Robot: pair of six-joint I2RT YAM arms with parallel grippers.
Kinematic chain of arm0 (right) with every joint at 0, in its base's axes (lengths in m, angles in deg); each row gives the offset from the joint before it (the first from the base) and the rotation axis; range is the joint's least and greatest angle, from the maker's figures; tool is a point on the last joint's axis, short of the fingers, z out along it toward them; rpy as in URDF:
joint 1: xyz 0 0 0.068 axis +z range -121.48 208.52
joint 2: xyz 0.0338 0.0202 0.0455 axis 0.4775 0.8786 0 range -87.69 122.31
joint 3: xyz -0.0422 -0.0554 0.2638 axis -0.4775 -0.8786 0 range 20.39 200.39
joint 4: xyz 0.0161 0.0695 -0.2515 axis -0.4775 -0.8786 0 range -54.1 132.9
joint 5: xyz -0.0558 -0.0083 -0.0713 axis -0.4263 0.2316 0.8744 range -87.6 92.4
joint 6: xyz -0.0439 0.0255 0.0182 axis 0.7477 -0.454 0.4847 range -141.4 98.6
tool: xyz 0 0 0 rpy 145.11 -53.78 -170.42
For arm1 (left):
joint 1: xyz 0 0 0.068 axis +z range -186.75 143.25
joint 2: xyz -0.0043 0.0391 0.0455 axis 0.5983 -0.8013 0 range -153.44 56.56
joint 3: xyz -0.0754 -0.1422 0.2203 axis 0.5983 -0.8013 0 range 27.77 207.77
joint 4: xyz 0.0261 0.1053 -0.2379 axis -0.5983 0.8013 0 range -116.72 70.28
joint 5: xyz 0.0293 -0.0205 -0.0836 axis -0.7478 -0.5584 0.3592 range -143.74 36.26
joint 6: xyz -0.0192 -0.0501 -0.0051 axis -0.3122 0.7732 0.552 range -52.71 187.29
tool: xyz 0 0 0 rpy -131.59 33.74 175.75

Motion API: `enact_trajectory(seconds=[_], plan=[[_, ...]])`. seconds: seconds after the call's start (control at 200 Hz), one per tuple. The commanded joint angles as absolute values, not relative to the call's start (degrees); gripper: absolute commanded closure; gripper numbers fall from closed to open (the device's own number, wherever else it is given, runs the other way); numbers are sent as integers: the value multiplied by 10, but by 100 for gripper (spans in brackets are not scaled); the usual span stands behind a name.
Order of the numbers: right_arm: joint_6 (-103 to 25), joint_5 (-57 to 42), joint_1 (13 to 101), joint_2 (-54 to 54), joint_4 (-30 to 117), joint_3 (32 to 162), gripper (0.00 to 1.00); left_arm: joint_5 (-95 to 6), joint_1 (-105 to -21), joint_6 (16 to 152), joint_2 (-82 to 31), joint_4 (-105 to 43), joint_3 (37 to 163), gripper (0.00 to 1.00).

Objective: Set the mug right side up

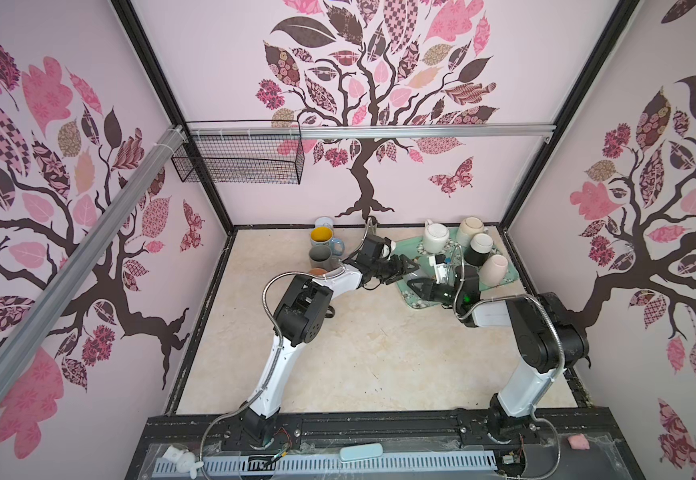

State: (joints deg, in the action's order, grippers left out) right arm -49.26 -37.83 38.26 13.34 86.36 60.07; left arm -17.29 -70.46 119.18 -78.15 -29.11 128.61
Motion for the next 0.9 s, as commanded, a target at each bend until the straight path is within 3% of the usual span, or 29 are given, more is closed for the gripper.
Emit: enact_trajectory(seconds=[0.0, 0.45, 0.895], plan=[[-470, -312, 384, 87, 818, 601, 68, -168, -717, 1194, -773, -316, 1331, 33], [-476, -154, 384, -11, 631, 598, 47, -176, -749, 1196, -756, -336, 1307, 36], [-406, -107, 385, -26, 395, 720, 47, -197, -744, 1190, -726, -337, 1260, 36]])
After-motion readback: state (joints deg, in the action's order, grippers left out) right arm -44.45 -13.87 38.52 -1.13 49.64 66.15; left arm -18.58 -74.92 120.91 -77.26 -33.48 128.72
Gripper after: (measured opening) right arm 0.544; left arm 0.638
